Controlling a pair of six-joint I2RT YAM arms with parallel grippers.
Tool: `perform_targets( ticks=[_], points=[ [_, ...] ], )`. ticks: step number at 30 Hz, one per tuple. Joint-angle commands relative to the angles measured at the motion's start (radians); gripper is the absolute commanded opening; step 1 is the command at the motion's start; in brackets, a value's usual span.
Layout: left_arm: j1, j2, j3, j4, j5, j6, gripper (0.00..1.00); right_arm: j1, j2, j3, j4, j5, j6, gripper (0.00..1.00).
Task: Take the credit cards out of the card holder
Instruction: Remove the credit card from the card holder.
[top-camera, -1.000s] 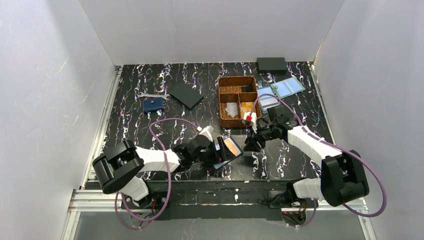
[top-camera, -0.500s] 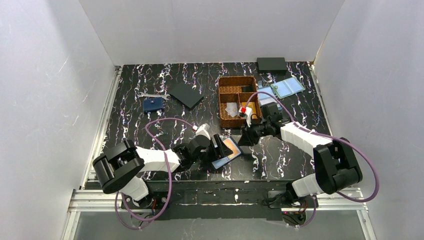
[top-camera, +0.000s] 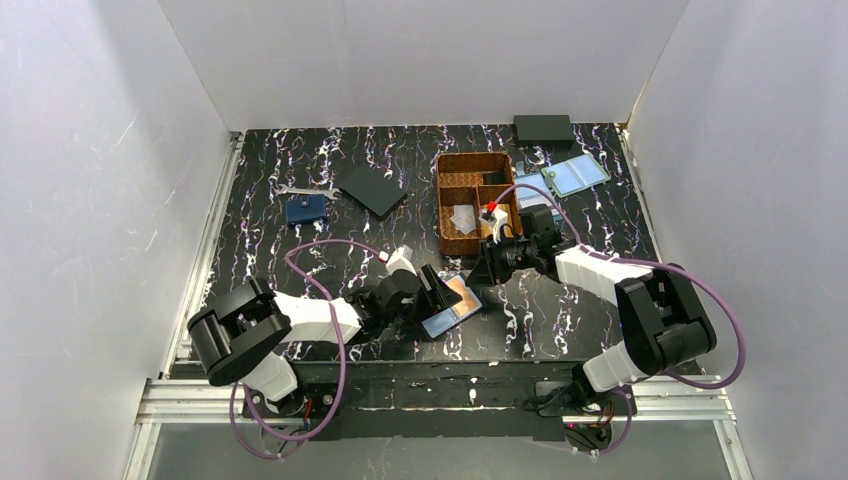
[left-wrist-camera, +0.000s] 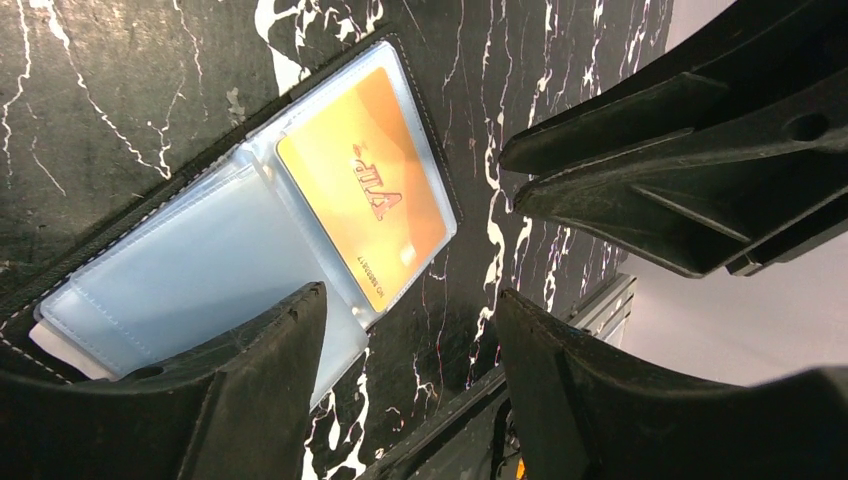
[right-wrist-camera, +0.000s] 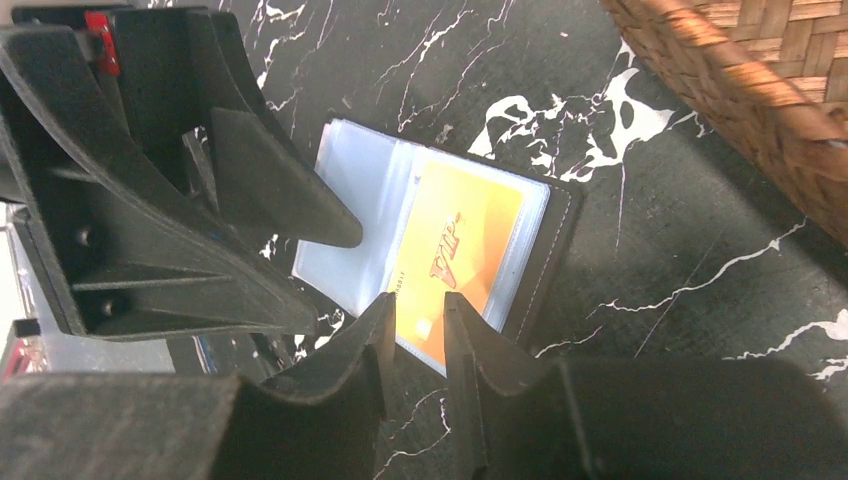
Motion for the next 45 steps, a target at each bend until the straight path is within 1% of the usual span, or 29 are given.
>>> perform_targets(
  ticks=[1,10,20,31,38,45],
  points=[
    [0.006,0.021,0.03,0.005,-0.052,-0.024,0.6,0.002,0.013,-0.016,0.093,0.02,0.112,0.34],
    [0.014,0.047,0.039,0.003,-0.057,-0.085,0.55,0.002,0.018,-0.027,0.119,0.053,0.183,0.37],
    [0.014,0.078,0.066,0.002,-0.028,-0.125,0.53,0.007,0.048,-0.025,0.112,0.066,0.192,0.37],
    [0.015,-0.021,0.072,0.003,0.015,0.014,0.55,0.021,0.053,-0.021,0.102,0.076,0.179,0.36],
    [0.017,0.033,0.105,0.018,0.064,0.038,0.56,0.023,0.049,-0.019,0.098,0.08,0.175,0.36],
    [0.034,0.085,0.096,0.026,0.064,0.008,0.56,0.023,0.045,-0.019,0.098,0.088,0.174,0.35]
  ],
)
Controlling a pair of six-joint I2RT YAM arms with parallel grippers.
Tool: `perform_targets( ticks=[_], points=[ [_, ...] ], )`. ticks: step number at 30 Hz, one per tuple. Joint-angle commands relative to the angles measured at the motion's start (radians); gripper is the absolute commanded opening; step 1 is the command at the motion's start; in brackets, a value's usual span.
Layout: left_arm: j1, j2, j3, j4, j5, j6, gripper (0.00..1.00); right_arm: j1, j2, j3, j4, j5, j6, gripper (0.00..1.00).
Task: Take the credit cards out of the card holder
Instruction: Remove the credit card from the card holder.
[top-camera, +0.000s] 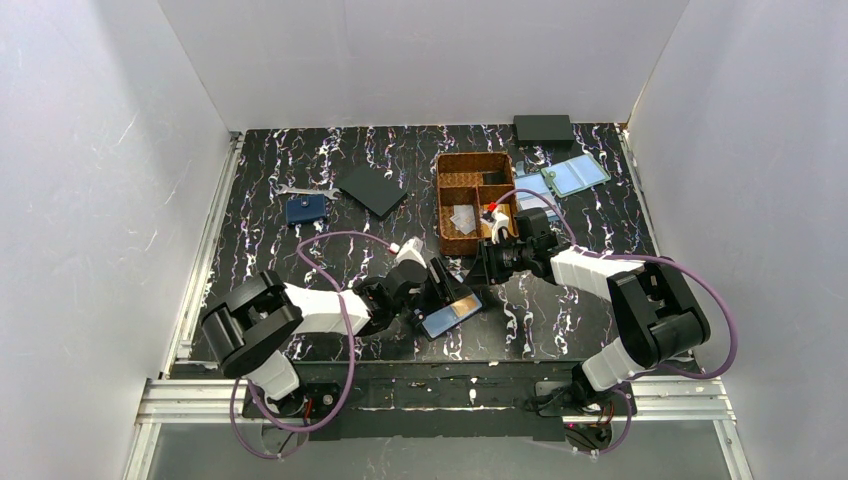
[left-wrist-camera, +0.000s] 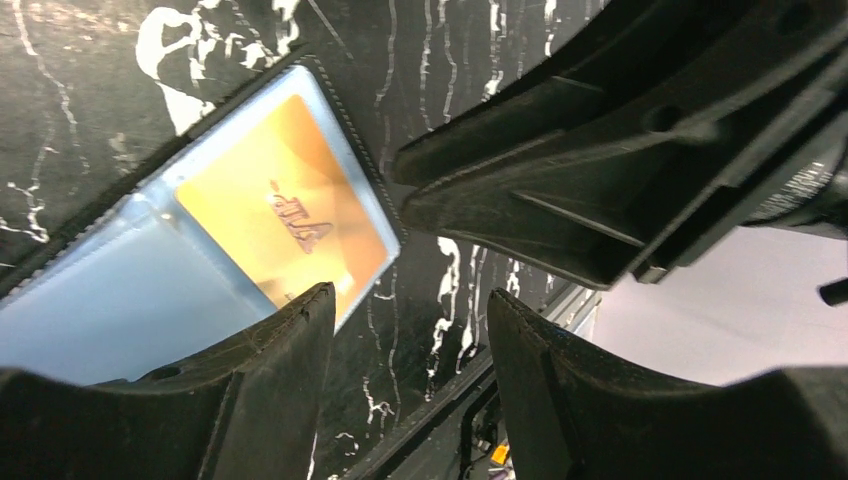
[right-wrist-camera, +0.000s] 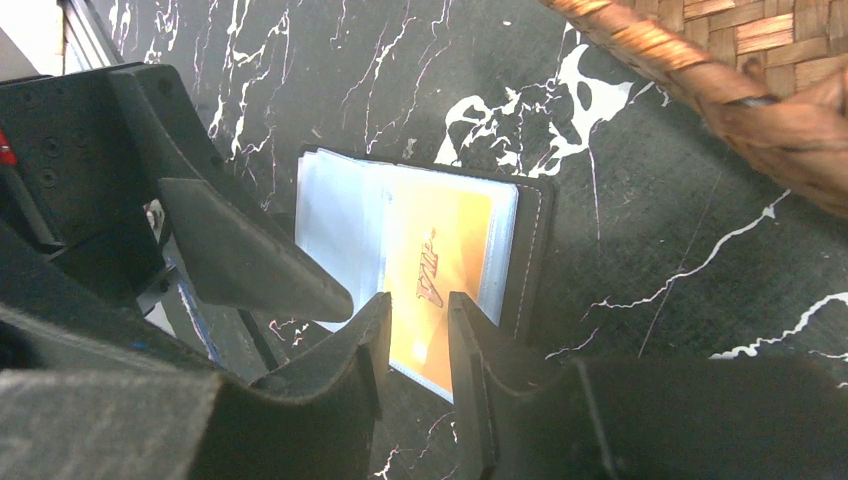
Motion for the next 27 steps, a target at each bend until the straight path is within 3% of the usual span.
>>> perform_targets(
  ticks=[1,27],
  points=[
    [0.016,0.03,0.008,-0.004,-0.003,-0.008,0.56,0.004,0.0,0.004,0.012,0.008,-0.011,0.35],
    [0.03,0.054,-0.055,-0.014,-0.021,-0.09,0.54,0.004,0.008,-0.006,0.027,0.021,0.008,0.36]
  ],
)
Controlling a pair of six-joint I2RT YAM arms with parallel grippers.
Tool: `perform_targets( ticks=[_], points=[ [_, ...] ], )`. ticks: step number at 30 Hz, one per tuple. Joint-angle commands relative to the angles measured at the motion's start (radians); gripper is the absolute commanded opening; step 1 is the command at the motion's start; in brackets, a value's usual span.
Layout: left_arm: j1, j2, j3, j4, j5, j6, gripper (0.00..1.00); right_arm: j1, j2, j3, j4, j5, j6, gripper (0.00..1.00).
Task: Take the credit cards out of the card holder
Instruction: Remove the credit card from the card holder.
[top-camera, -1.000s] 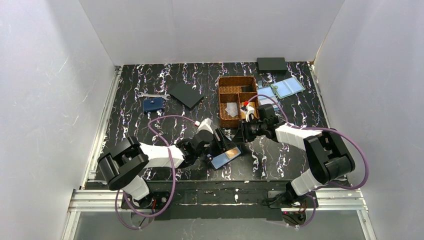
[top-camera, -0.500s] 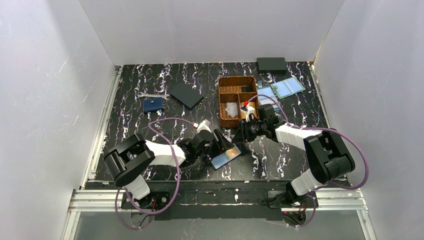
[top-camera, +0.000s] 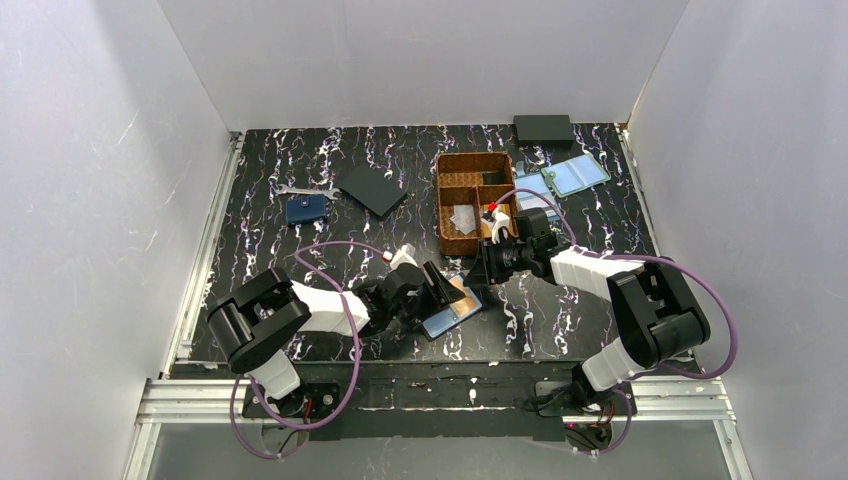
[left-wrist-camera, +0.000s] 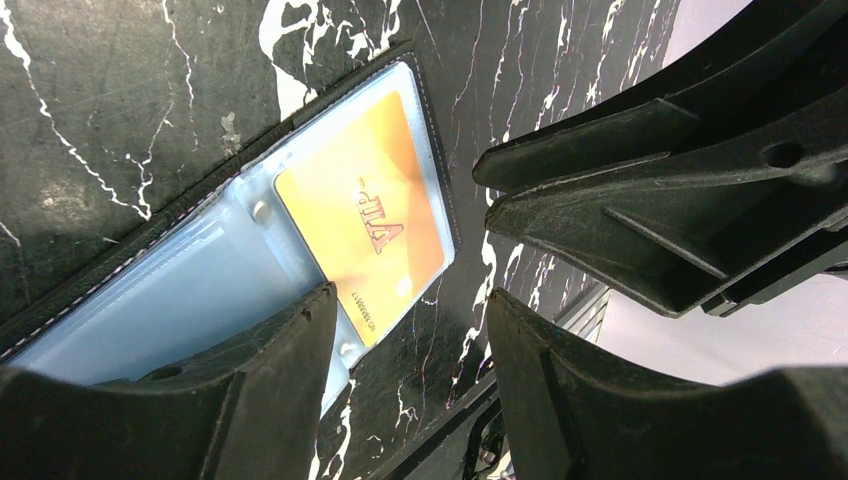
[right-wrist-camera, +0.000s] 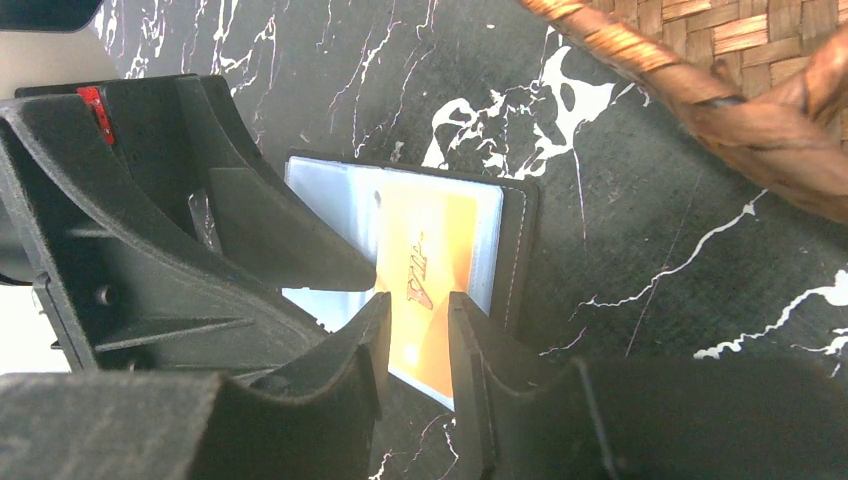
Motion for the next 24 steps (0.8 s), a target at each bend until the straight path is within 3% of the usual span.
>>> perform_targets(
  ticks=[1,24],
  points=[
    [0.011,0.005,-0.023,-0.019,-0.021,-0.01,0.53,0.004,0.009,-0.008,0.028,-0.003,0.01,0.36],
    [0.028,0.029,-0.034,-0.02,0.025,0.022,0.49,0.011,0.055,-0.051,0.112,-0.019,0.111,0.35]
  ],
)
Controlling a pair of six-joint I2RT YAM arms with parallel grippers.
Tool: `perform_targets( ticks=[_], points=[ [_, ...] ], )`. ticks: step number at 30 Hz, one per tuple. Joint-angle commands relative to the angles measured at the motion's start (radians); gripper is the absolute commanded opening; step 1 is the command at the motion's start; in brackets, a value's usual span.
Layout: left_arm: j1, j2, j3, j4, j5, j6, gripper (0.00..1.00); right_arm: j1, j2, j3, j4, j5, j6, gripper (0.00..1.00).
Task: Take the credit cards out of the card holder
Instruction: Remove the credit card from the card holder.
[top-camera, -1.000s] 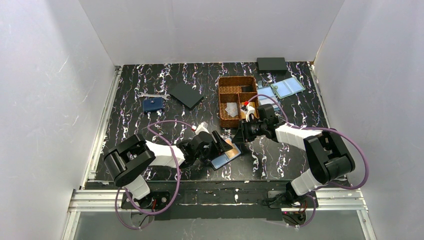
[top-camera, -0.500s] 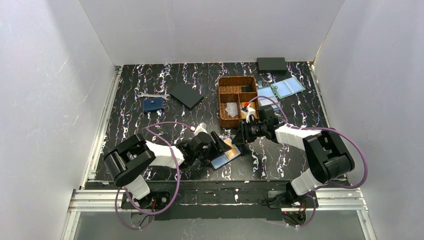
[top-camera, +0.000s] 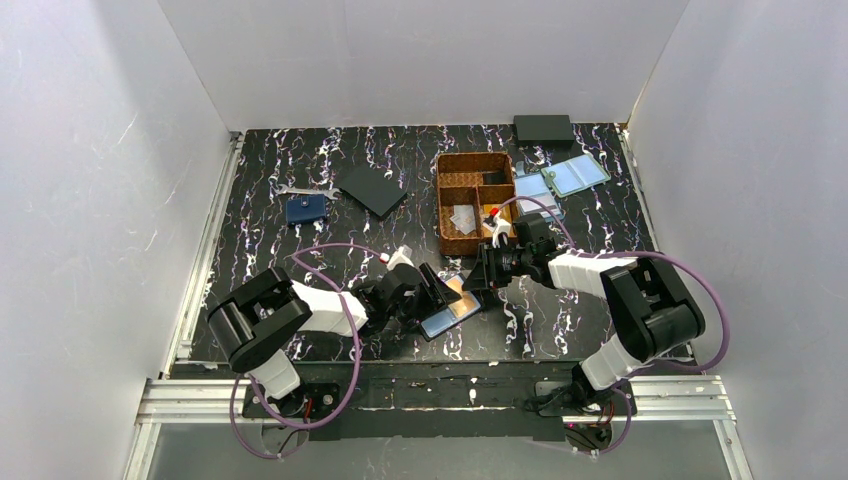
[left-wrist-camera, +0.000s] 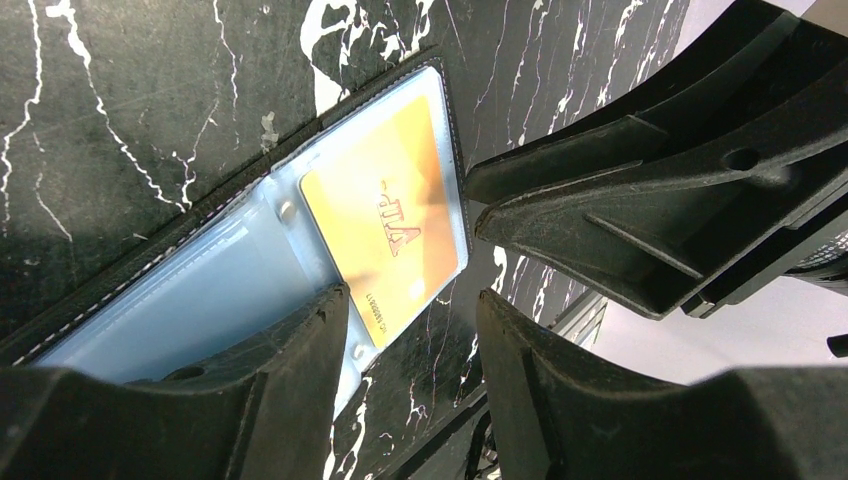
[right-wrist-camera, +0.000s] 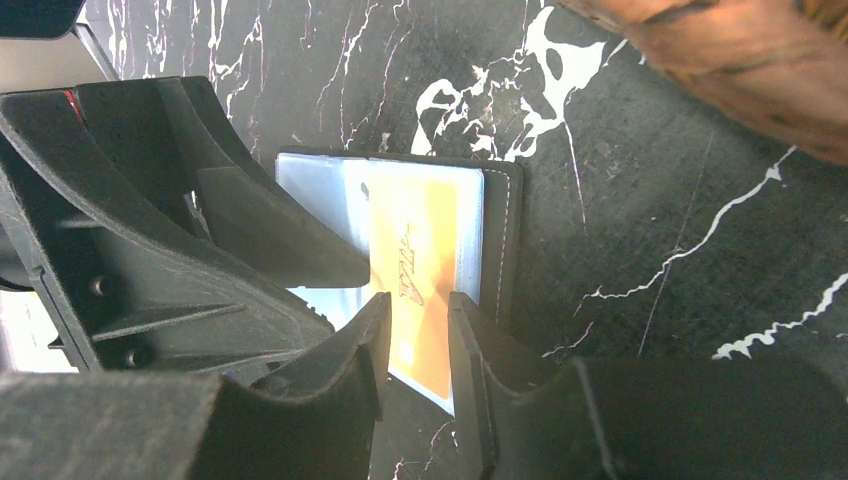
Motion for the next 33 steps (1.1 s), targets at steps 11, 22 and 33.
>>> perform_targets(
  ticks=[11,22,33],
  points=[
    [0.027,0.052,0.001,-0.033,0.05,0.058,0.48,0.009,0.034,-0.005,0.027,0.009,0.005,0.34],
    [0.045,0.056,-0.004,-0.033,0.093,0.076,0.48,0.012,0.051,0.001,0.019,0.001,0.005,0.32],
    [0.07,-0.003,-0.027,-0.032,0.123,0.121,0.52,0.012,0.066,0.004,-0.01,0.055,-0.02,0.31]
  ],
)
